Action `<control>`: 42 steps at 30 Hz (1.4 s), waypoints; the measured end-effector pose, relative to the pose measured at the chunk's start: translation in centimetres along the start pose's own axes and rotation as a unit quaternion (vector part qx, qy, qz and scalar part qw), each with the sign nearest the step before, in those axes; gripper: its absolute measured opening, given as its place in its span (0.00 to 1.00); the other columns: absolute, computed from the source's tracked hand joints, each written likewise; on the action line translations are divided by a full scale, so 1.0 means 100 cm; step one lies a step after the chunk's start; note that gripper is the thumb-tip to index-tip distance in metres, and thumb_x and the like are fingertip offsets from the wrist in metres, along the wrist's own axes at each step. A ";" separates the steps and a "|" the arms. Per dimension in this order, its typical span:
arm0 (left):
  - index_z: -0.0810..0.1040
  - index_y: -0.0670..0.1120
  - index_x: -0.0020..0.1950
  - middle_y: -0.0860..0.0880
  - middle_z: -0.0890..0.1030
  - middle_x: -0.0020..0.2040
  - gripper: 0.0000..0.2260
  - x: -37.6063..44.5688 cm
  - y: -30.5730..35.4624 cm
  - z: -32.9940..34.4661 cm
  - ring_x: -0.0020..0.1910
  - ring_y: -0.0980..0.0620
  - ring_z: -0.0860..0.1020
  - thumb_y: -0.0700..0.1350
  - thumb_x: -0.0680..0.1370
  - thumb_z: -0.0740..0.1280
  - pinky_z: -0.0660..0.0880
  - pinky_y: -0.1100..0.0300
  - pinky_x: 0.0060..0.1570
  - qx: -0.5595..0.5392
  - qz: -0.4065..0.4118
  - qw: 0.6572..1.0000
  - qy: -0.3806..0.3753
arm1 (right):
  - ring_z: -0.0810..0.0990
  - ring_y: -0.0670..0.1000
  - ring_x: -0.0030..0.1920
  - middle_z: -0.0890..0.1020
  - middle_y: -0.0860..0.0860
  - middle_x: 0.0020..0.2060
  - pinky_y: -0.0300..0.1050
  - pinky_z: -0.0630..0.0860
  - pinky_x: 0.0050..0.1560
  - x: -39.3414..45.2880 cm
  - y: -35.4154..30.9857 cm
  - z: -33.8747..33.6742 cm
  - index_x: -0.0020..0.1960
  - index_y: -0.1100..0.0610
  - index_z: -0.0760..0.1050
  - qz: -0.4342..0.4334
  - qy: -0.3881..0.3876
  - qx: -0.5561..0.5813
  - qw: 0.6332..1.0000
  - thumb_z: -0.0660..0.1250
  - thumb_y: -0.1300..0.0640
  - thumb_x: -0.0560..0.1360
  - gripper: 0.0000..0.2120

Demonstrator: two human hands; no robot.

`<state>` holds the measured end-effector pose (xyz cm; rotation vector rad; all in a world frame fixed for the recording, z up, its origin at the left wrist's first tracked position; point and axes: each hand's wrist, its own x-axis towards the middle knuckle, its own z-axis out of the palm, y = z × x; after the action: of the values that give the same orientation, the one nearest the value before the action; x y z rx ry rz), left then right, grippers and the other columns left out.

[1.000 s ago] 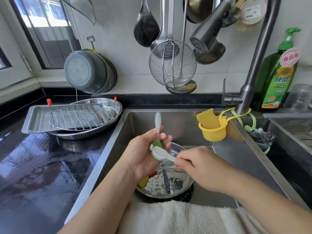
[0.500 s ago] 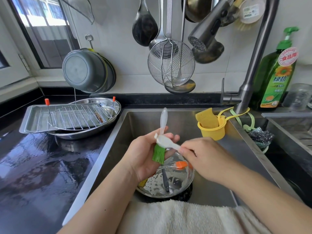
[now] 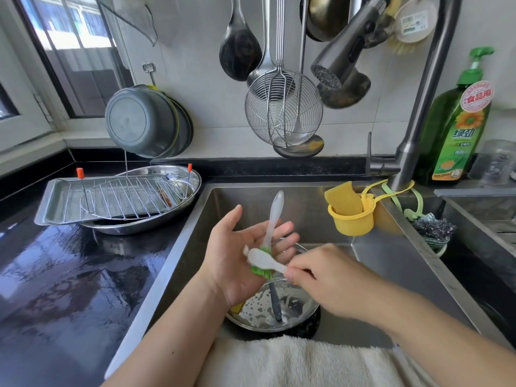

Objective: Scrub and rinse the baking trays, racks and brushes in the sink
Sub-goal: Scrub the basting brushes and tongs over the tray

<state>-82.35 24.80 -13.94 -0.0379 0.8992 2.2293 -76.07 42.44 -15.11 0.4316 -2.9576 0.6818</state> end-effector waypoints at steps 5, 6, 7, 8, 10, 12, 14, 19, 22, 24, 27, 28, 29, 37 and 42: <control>0.68 0.34 0.77 0.34 0.77 0.70 0.35 0.001 -0.001 0.001 0.73 0.36 0.74 0.62 0.84 0.55 0.65 0.42 0.77 0.004 0.005 1.000 -0.017 | 0.72 0.48 0.31 0.73 0.46 0.26 0.41 0.65 0.32 0.003 0.010 -0.008 0.31 0.48 0.70 0.048 0.071 0.017 0.996 0.63 0.49 0.82 0.20; 0.69 0.34 0.77 0.34 0.76 0.71 0.34 0.000 -0.001 0.002 0.74 0.36 0.73 0.62 0.84 0.56 0.65 0.41 0.77 0.003 0.005 1.000 -0.016 | 0.72 0.48 0.31 0.73 0.46 0.26 0.43 0.66 0.32 0.003 0.009 -0.007 0.31 0.48 0.70 0.047 0.067 0.018 0.997 0.63 0.49 0.82 0.20; 0.71 0.33 0.75 0.33 0.76 0.71 0.34 0.000 -0.001 0.002 0.74 0.35 0.72 0.61 0.84 0.56 0.65 0.41 0.77 0.003 0.006 1.000 -0.015 | 0.72 0.49 0.31 0.73 0.47 0.26 0.47 0.68 0.34 0.001 0.006 -0.005 0.31 0.49 0.71 0.036 0.048 0.015 0.998 0.63 0.49 0.82 0.20; 0.73 0.31 0.73 0.33 0.77 0.70 0.34 -0.001 -0.001 0.002 0.75 0.35 0.71 0.61 0.84 0.56 0.65 0.41 0.77 0.003 0.006 1.000 -0.016 | 0.71 0.49 0.31 0.73 0.48 0.27 0.50 0.69 0.36 -0.001 0.003 -0.002 0.33 0.51 0.73 0.028 0.024 0.009 0.999 0.63 0.49 0.82 0.19; 0.75 0.30 0.69 0.33 0.77 0.69 0.34 -0.002 -0.001 0.002 0.74 0.35 0.71 0.61 0.84 0.57 0.65 0.42 0.77 -0.004 0.004 1.000 -0.024 | 0.70 0.49 0.31 0.73 0.48 0.27 0.50 0.68 0.36 -0.001 0.002 -0.003 0.34 0.51 0.73 0.036 0.016 0.007 0.999 0.64 0.48 0.82 0.18; 0.75 0.30 0.69 0.33 0.78 0.66 0.33 -0.001 -0.002 0.002 0.73 0.35 0.72 0.61 0.84 0.58 0.65 0.41 0.77 -0.016 0.002 0.999 -0.029 | 0.71 0.47 0.30 0.73 0.47 0.26 0.46 0.67 0.33 0.001 0.007 -0.009 0.34 0.49 0.73 0.068 0.062 0.024 0.995 0.64 0.48 0.81 0.17; 0.74 0.30 0.70 0.33 0.77 0.63 0.33 0.000 -0.002 0.001 0.70 0.34 0.75 0.60 0.84 0.58 0.65 0.41 0.77 -0.017 -0.002 0.999 -0.035 | 0.73 0.46 0.31 0.74 0.46 0.27 0.44 0.66 0.32 0.002 0.008 -0.009 0.36 0.48 0.75 0.077 0.074 0.019 0.994 0.63 0.48 0.82 0.15; 0.72 0.29 0.72 0.33 0.76 0.62 0.34 0.003 -0.002 -0.003 0.65 0.35 0.75 0.60 0.84 0.57 0.64 0.42 0.78 -0.005 0.005 0.999 -0.039 | 0.73 0.47 0.31 0.73 0.46 0.26 0.47 0.67 0.32 0.001 0.006 -0.007 0.31 0.49 0.70 0.077 0.054 -0.006 0.996 0.64 0.46 0.81 0.20; 0.73 0.30 0.71 0.33 0.78 0.59 0.30 0.004 -0.003 -0.002 0.61 0.36 0.78 0.56 0.85 0.59 0.70 0.42 0.74 0.028 0.023 0.999 -0.020 | 0.73 0.45 0.29 0.74 0.46 0.26 0.47 0.67 0.31 0.002 0.007 -0.008 0.31 0.48 0.70 0.103 0.075 0.006 0.992 0.64 0.46 0.81 0.20; 0.74 0.30 0.69 0.35 0.78 0.56 0.26 0.005 -0.003 -0.002 0.58 0.37 0.78 0.52 0.84 0.62 0.74 0.44 0.69 0.042 0.034 0.999 -0.006 | 0.72 0.50 0.31 0.74 0.48 0.28 0.52 0.68 0.34 0.001 0.002 -0.003 0.32 0.50 0.69 0.087 0.054 0.012 0.995 0.63 0.47 0.82 0.20; 0.79 0.35 0.61 0.38 0.80 0.51 0.13 0.008 -0.004 -0.004 0.49 0.44 0.80 0.44 0.83 0.66 0.78 0.51 0.57 0.087 0.048 0.995 0.014 | 0.75 0.54 0.34 0.75 0.51 0.30 0.54 0.70 0.37 -0.001 0.000 -0.001 0.34 0.53 0.73 0.078 0.021 0.029 0.996 0.63 0.48 0.83 0.20; 0.79 0.36 0.59 0.40 0.79 0.49 0.09 0.010 -0.005 -0.006 0.45 0.46 0.80 0.40 0.82 0.66 0.78 0.54 0.52 0.113 0.052 0.992 0.017 | 0.76 0.55 0.35 0.76 0.53 0.30 0.54 0.71 0.38 -0.001 0.000 -0.002 0.36 0.55 0.76 0.078 0.008 0.026 0.997 0.62 0.47 0.83 0.19; 0.79 0.37 0.58 0.41 0.79 0.46 0.07 0.011 -0.006 -0.007 0.42 0.49 0.78 0.36 0.81 0.66 0.77 0.56 0.48 0.133 0.059 0.989 0.020 | 0.76 0.54 0.36 0.77 0.54 0.31 0.54 0.71 0.39 -0.002 0.000 -0.004 0.38 0.57 0.77 0.076 -0.005 0.022 0.997 0.62 0.47 0.82 0.19; 0.80 0.35 0.59 0.37 0.85 0.51 0.11 0.020 -0.006 -0.020 0.45 0.46 0.85 0.25 0.80 0.64 0.83 0.57 0.46 0.169 0.142 0.964 0.147 | 0.75 0.53 0.34 0.75 0.49 0.28 0.54 0.72 0.36 -0.004 0.014 -0.017 0.34 0.52 0.75 0.123 0.073 0.008 0.990 0.63 0.47 0.82 0.19; 0.80 0.35 0.59 0.38 0.86 0.50 0.14 0.015 -0.013 -0.008 0.46 0.46 0.87 0.23 0.78 0.64 0.85 0.56 0.50 0.196 0.142 0.961 0.131 | 0.76 0.52 0.36 0.77 0.48 0.32 0.53 0.73 0.39 -0.002 0.005 -0.010 0.40 0.52 0.75 0.111 0.068 0.011 0.991 0.60 0.48 0.83 0.16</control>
<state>-82.82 25.84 -15.69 -0.0206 1.5651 2.2947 -76.04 43.35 -14.40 0.0540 -2.8965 0.7327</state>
